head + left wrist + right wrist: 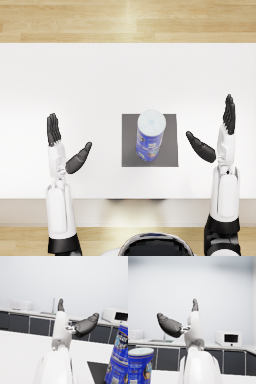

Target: Pick up the blue can on the left and place it in the middle, then pick up the blue can on the right and place it on top of the can in the middle

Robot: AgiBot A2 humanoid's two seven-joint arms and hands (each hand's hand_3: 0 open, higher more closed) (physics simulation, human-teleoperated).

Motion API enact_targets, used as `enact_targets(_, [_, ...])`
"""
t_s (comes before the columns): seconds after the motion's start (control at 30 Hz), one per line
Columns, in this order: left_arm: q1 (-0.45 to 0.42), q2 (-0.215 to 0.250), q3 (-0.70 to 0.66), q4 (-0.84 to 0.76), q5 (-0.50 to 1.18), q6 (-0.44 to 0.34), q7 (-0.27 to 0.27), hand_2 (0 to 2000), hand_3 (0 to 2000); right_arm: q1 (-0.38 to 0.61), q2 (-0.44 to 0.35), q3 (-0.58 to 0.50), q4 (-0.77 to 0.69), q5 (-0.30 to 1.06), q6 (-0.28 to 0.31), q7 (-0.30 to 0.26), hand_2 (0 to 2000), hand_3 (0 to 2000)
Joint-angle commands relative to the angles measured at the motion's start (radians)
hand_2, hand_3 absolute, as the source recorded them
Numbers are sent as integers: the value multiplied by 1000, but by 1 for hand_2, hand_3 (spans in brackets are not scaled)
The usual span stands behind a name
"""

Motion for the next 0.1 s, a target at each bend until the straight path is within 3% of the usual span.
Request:
enact_targets(0.03, [0,0,0,0,0,0,0,0,0,0,0,0,0,0,0,0,0,0])
enact_targets(0.1, [0,0,0,0,0,0,0,0,0,0,0,0,0,0,0,0,0,0])
